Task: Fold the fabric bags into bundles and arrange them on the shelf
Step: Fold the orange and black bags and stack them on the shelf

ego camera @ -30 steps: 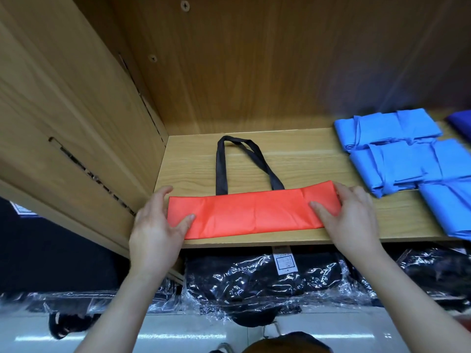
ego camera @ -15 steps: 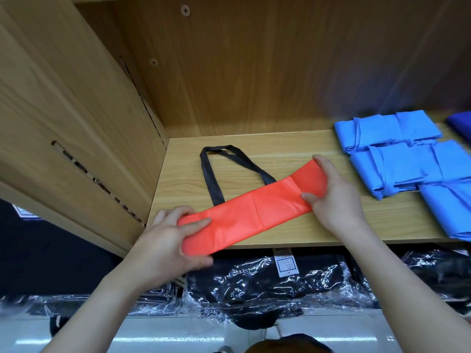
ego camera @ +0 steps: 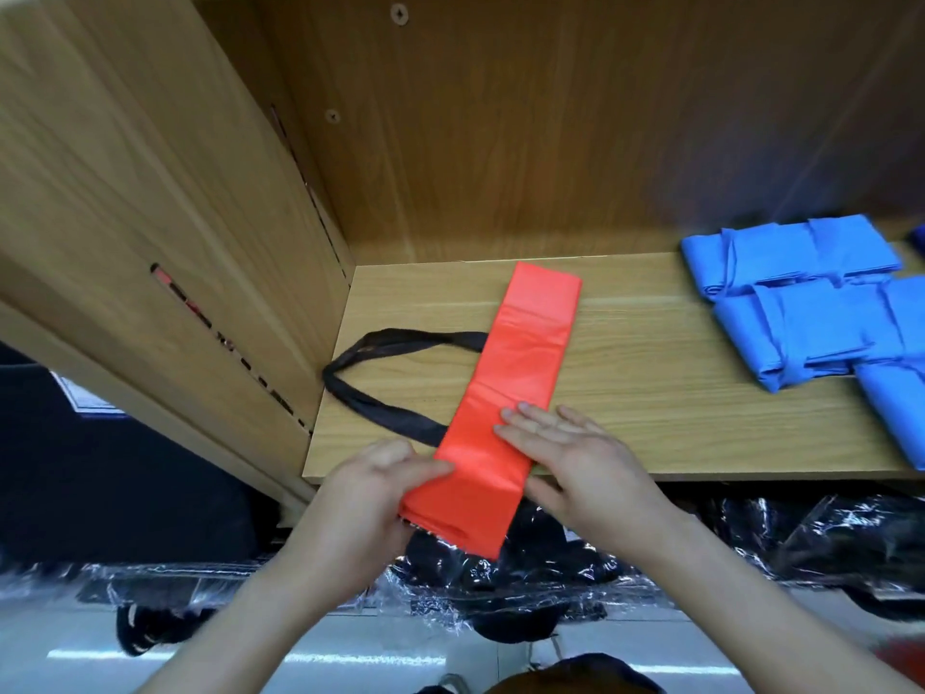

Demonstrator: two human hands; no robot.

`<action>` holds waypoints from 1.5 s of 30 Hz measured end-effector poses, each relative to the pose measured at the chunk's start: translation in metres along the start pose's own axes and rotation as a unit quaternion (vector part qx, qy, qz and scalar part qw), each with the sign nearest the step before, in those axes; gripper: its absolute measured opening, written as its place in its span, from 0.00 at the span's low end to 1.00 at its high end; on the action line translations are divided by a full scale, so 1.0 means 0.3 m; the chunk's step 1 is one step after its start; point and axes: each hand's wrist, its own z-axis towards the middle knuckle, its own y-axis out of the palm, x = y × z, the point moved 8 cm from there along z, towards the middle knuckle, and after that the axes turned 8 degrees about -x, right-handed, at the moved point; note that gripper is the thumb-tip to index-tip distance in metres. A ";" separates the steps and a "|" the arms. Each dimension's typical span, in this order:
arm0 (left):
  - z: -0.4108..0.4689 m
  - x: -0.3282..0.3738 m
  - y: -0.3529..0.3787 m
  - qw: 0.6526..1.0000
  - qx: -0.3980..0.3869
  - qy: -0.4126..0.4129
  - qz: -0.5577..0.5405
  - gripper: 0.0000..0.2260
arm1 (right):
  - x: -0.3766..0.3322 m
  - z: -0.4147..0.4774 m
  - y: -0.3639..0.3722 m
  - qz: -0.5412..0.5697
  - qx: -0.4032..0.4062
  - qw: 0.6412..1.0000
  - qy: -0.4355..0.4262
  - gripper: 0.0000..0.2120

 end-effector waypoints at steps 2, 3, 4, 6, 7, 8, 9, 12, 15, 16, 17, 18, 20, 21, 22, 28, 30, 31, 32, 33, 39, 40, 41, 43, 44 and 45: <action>0.026 0.015 -0.071 0.988 0.067 -0.010 -0.140 0.22 | 0.008 -0.015 -0.034 0.065 0.060 0.996 0.007 0.23; 0.046 0.021 -0.091 0.978 0.080 -0.027 -0.189 0.21 | 0.011 -0.026 -0.046 0.106 0.077 0.991 0.020 0.22; 0.069 0.025 -0.095 0.971 0.071 -0.050 -0.224 0.24 | 0.011 -0.037 -0.058 0.141 0.088 0.985 0.040 0.20; 0.109 0.031 -0.039 0.965 -0.011 -0.096 -0.246 0.30 | 0.010 -0.055 -0.081 0.179 0.126 0.974 0.067 0.17; 0.114 0.033 0.001 0.966 -0.041 -0.111 -0.232 0.28 | 0.010 -0.060 -0.087 0.180 0.146 0.969 0.080 0.16; 0.115 0.028 0.034 0.968 -0.046 -0.125 -0.213 0.23 | 0.013 -0.062 -0.085 0.179 0.160 0.966 0.099 0.15; 0.116 0.020 0.048 0.969 -0.023 -0.145 -0.197 0.17 | 0.023 -0.061 -0.073 0.192 0.162 0.960 0.121 0.16; 0.129 0.015 0.052 0.976 0.039 -0.176 -0.122 0.12 | 0.050 -0.055 -0.045 0.274 0.179 0.928 0.175 0.14; 0.157 0.039 0.053 0.982 0.022 -0.184 -0.031 0.17 | 0.057 -0.054 -0.074 0.225 0.203 0.930 0.209 0.28; 0.168 0.044 0.056 0.983 0.009 -0.185 -0.001 0.17 | 0.060 -0.053 -0.084 0.197 0.206 0.934 0.218 0.31; 0.178 0.051 0.058 0.982 -0.002 -0.188 0.030 0.16 | 0.067 -0.051 -0.086 0.176 0.203 0.935 0.232 0.30; 0.185 0.057 0.062 0.979 -0.015 -0.194 0.066 0.16 | 0.075 -0.050 -0.087 0.164 0.195 0.935 0.246 0.27; 0.192 0.067 0.063 0.970 -0.030 -0.207 0.123 0.16 | 0.094 -0.039 -0.081 0.140 0.168 0.937 0.273 0.22; 0.192 0.072 0.060 0.968 -0.024 -0.208 0.135 0.17 | 0.095 -0.028 -0.082 0.121 0.146 0.941 0.279 0.20; 0.187 0.070 0.055 0.968 -0.010 -0.212 0.137 0.20 | 0.095 -0.015 -0.084 0.099 0.124 0.946 0.283 0.19; 0.179 0.143 0.102 0.980 0.036 0.003 0.194 0.20 | 0.123 0.040 -0.109 0.033 0.020 0.948 0.315 0.22; 0.156 0.128 0.180 0.975 -0.058 0.011 0.212 0.28 | 0.136 0.051 -0.109 0.036 -0.010 0.949 0.312 0.21; 0.148 0.118 0.201 0.973 -0.079 0.008 0.219 0.30 | 0.140 0.057 -0.107 0.044 -0.025 0.950 0.309 0.20; 0.146 0.114 0.206 0.973 -0.079 0.009 0.218 0.30 | 0.140 0.063 -0.106 0.053 -0.037 0.950 0.305 0.19; 0.151 0.115 0.201 0.975 -0.074 0.008 0.211 0.30 | 0.141 0.070 -0.106 0.065 -0.042 0.951 0.300 0.19; 0.175 0.140 0.175 0.982 -0.061 0.018 0.175 0.22 | 0.202 0.174 -0.177 0.178 -0.008 0.951 0.254 0.49; 0.172 0.149 0.176 0.983 -0.062 0.023 0.172 0.22 | 0.205 0.204 -0.178 0.185 -0.020 0.953 0.238 0.48; 0.168 0.160 0.176 0.982 -0.062 0.032 0.173 0.21 | 0.204 0.229 -0.171 0.177 -0.037 0.958 0.224 0.45; 0.163 0.170 0.174 0.982 -0.083 0.044 0.167 0.21 | 0.189 0.262 -0.159 0.143 -0.053 0.968 0.197 0.35; 0.166 0.161 0.168 0.981 -0.099 0.041 0.162 0.23 | 0.185 0.268 -0.156 0.136 -0.043 0.972 0.189 0.30; 0.172 0.150 0.160 0.981 -0.115 0.038 0.154 0.25 | 0.187 0.268 -0.152 0.145 -0.030 0.971 0.185 0.27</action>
